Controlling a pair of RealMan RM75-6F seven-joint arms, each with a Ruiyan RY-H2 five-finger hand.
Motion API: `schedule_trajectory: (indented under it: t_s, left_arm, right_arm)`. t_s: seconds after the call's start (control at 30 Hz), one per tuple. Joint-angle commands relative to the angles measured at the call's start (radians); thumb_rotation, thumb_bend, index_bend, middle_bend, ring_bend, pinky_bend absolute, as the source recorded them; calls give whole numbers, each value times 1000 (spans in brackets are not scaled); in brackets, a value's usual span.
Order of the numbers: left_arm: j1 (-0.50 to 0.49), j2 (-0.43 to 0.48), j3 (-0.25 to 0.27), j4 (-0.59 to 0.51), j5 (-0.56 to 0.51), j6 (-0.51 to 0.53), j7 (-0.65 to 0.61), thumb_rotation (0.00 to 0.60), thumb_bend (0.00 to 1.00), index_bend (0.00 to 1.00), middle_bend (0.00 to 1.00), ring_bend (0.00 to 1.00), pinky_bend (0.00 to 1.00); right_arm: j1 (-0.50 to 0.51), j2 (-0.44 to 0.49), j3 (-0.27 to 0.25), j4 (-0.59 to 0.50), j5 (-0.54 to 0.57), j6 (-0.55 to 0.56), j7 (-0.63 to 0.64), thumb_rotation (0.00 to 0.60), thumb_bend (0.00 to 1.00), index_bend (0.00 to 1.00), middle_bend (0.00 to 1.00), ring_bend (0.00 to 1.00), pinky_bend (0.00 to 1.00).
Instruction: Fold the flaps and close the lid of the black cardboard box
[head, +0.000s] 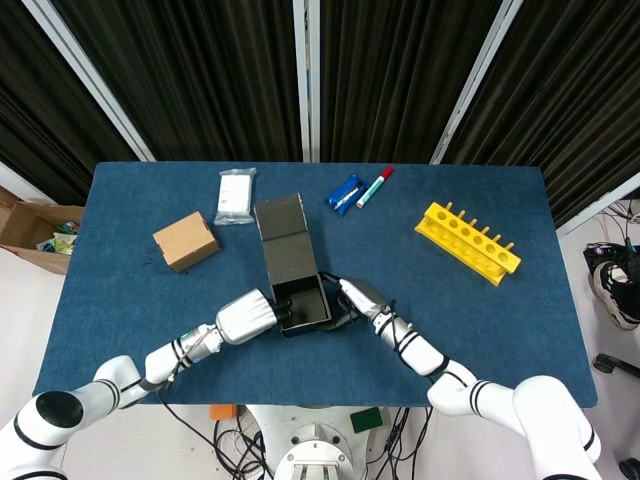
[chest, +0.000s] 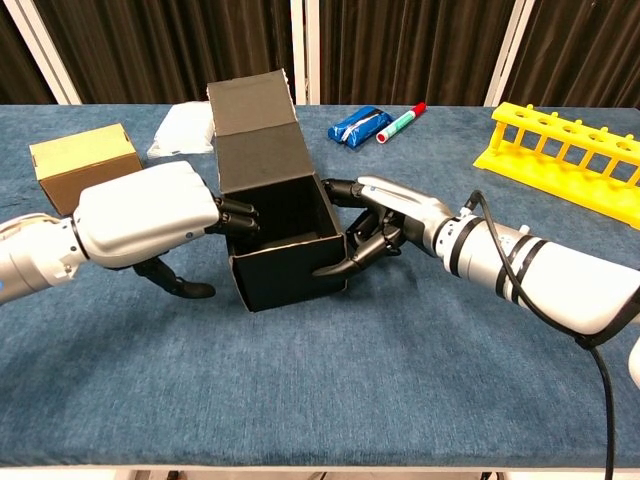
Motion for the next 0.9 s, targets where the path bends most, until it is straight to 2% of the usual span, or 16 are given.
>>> schedule_trajectory:
  t_s: [0.03,0.17,0.3,0.4,0.5,0.67,0.9]
  left_arm:
    - [-4,4,-1,-3,0,8,0,600,183,642,531,811,967]
    - [1,-1,0,14,0,30,-8,600,201,704,611,815,970]
    - [7,-4,2,26,1,52,-9,600,191,659,592,814,970]
    - [12,-1,1,30,-2,65,-1,600,144,571,519,810,967]
    - [21,3,-3,31,-9,82,-10,600,44,443,417,787,966]
    - [42,13,-15,23,-24,128,-28,600,0,297,288,755,969]
    - [75,35,-33,8,-40,199,-35,600,0,222,228,740,980]
  right_arm:
    - [0,0,1,0,2,1,5,600,176,424,346,829,1000]
    - [0,0,2,-3,5,7,14,600,176,424,346,828,1000]
    - [0,1,3,-9,5,13,19,600,176,424,346,829,1000]
    - [0,2,4,-18,8,15,20,600,176,424,346,829,1000]
    - [-1,1,10,-31,15,17,10,600,176,422,346,828,1000]
    - [12,-6,46,-49,48,-1,-25,600,176,405,338,825,1000]
    - [48,-43,119,-22,124,-60,-87,600,176,359,313,820,1000]
